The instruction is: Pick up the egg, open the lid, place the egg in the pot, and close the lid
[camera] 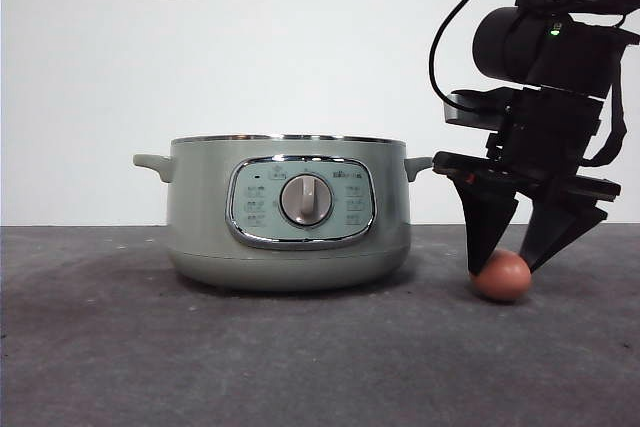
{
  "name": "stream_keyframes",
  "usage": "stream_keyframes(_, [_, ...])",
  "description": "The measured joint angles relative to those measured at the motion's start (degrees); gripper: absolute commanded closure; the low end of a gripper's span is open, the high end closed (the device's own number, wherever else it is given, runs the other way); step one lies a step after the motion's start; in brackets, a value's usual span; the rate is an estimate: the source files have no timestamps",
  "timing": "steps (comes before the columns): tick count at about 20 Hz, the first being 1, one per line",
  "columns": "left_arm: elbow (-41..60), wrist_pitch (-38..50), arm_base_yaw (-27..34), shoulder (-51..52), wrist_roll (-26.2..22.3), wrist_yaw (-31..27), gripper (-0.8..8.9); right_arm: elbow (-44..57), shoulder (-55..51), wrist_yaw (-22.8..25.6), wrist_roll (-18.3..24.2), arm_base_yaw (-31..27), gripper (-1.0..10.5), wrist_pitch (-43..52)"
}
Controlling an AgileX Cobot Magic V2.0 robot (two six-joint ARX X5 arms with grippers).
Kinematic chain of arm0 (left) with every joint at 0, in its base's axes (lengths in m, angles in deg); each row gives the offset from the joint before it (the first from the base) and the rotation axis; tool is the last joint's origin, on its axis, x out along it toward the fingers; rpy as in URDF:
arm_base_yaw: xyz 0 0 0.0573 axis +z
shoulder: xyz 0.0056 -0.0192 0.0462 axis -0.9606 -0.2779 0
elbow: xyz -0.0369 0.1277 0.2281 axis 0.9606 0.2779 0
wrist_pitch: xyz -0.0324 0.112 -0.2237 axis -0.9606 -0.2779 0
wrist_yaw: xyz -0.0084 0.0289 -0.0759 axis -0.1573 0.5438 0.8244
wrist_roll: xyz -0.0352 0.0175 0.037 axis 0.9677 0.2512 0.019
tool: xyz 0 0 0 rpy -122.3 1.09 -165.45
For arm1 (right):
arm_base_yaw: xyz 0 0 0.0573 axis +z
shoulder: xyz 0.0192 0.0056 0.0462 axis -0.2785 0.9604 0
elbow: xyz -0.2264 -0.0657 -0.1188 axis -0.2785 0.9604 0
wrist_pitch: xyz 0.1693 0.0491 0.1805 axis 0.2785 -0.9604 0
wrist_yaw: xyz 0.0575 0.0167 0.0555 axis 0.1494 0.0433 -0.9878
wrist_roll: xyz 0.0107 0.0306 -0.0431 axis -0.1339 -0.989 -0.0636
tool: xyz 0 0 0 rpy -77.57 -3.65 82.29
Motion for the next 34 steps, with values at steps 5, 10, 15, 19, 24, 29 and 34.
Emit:
stream_keyframes(5, [0.0,0.0,0.0,0.07,0.0,0.02,8.22,-0.02,0.0,-0.02,-0.22,0.13,9.6,0.09])
stream_keyframes(10, [0.0,-0.04,0.0,0.02,0.0,0.0,8.22,-0.02,0.0,-0.02,-0.26,0.13,9.6,1.03])
stream_keyframes(15, [0.0,-0.04,0.0,0.02,0.0,0.0,8.22,-0.02,-5.14,0.0,-0.24,0.13,9.6,-2.03])
stream_keyframes(19, [0.0,-0.04,0.0,0.02,0.0,0.02,8.22,-0.17,-15.74,0.02,-0.42,0.57,9.6,-1.97])
stream_keyframes(24, [0.0,-0.04,0.0,0.02,0.0,0.02,8.22,-9.42,-18.23,0.2,-0.42,5.57,9.6,1.27])
stream_keyframes(29, [0.0,-0.07,0.0,0.02,0.0,0.04,8.22,-28.13,-5.77,0.17,-0.35,10.36,9.6,0.59])
stream_keyframes(34, [0.0,-0.07,0.0,0.02,0.0,0.02,8.22,-47.76,13.03,0.2,0.96,12.57,9.6,-7.1])
